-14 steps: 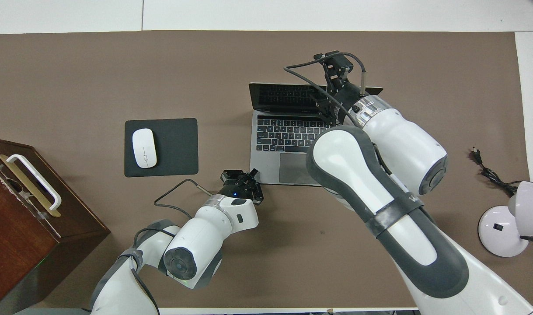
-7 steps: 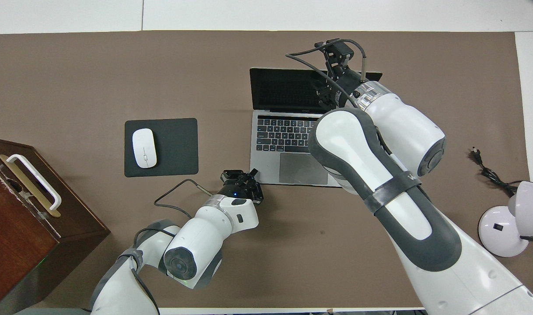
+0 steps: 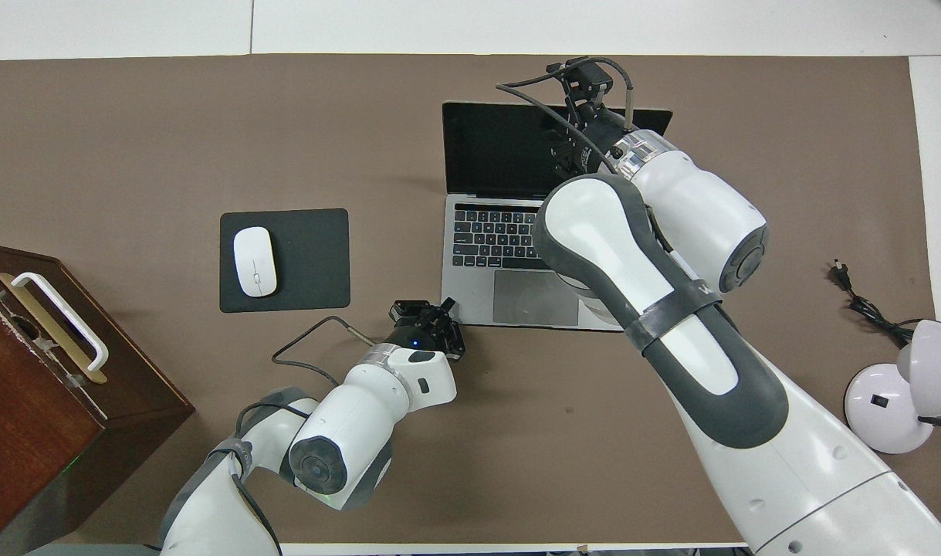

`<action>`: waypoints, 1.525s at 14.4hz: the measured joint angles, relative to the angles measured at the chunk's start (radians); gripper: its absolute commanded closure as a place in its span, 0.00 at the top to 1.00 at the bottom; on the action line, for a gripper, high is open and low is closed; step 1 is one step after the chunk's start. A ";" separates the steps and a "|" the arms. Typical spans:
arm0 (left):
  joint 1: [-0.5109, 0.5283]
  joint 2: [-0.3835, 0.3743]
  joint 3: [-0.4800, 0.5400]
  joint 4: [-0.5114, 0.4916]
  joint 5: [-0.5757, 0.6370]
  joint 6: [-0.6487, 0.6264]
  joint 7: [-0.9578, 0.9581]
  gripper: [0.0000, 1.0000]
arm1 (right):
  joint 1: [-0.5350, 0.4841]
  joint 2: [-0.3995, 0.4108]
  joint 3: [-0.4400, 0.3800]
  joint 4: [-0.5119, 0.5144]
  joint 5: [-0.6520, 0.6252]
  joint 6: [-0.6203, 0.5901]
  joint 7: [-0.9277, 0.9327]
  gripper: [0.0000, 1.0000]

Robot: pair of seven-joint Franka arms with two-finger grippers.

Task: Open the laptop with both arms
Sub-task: 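Swing the lid up and away from the robot with the right gripper, then push the lid fully open with the right gripper while the left gripper withdraws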

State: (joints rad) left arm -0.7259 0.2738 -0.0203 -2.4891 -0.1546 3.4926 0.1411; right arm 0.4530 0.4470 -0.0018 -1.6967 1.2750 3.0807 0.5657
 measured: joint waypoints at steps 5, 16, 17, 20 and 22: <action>-0.003 0.001 -0.004 0.002 -0.031 0.000 0.000 0.00 | 0.047 -0.022 0.009 0.003 0.001 0.001 0.122 1.00; 0.007 -0.049 0.013 0.084 -0.081 -0.118 -0.068 0.00 | 0.107 -0.099 0.009 -0.022 0.001 0.001 0.272 1.00; 0.018 -0.073 0.017 0.103 -0.081 -0.188 -0.069 0.00 | 0.106 -0.105 0.007 -0.022 0.001 0.001 0.272 1.00; 0.066 -0.145 0.022 0.171 -0.082 -0.405 -0.069 0.00 | 0.101 -0.139 -0.002 -0.021 -0.007 -0.011 0.271 1.00; 0.095 -0.186 0.024 0.199 -0.082 -0.508 -0.069 0.00 | 0.099 -0.168 -0.005 -0.021 -0.058 -0.024 0.269 1.00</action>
State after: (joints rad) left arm -0.6313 0.0881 0.0035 -2.2898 -0.2364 2.9848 0.0725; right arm 0.5520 0.2789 -0.0064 -1.7180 1.2167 3.0566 0.8349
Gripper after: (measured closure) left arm 0.991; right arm 0.000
